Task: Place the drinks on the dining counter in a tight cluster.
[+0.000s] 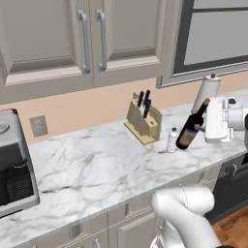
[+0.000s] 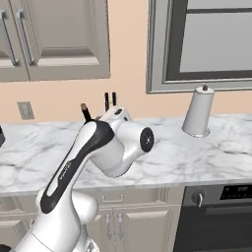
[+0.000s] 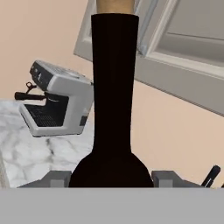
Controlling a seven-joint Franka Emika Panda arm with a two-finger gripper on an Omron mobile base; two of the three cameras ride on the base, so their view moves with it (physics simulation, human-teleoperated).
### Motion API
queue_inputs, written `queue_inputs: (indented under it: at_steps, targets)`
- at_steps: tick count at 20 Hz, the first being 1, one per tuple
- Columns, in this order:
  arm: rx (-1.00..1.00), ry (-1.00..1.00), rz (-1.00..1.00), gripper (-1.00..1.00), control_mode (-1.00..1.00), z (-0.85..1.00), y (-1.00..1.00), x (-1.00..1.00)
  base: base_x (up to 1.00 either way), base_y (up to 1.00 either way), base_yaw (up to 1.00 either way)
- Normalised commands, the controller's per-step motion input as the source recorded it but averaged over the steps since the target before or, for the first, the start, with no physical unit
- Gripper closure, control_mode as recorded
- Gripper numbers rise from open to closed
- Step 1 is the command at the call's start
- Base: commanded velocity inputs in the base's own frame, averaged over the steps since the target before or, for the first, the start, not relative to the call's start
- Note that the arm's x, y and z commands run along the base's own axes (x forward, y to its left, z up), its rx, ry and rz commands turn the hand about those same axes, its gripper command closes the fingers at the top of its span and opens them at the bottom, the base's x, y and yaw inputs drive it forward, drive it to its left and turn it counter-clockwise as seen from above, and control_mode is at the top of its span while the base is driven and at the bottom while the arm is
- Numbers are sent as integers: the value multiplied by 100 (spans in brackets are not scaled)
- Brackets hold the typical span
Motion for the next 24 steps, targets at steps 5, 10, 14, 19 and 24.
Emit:
queue_inputs:
  at_steps: [5, 10, 14, 19, 24]
  targets:
    - [0, 0, 0, 100, 100, 0, 0, 0, -56, -17, -31]
    - [0, 0, 0, 100, 100, 0, 0, 0, 9, 1, -87]
    - [0, 0, 0, 100, 100, 0, 0, 0, 24, 12, -96]
    - [0, 0, 0, 100, 100, 0, 0, 0, 44, 18, -89]
    - [0, 0, 0, 100, 100, 0, 0, 0, 47, 20, -87]
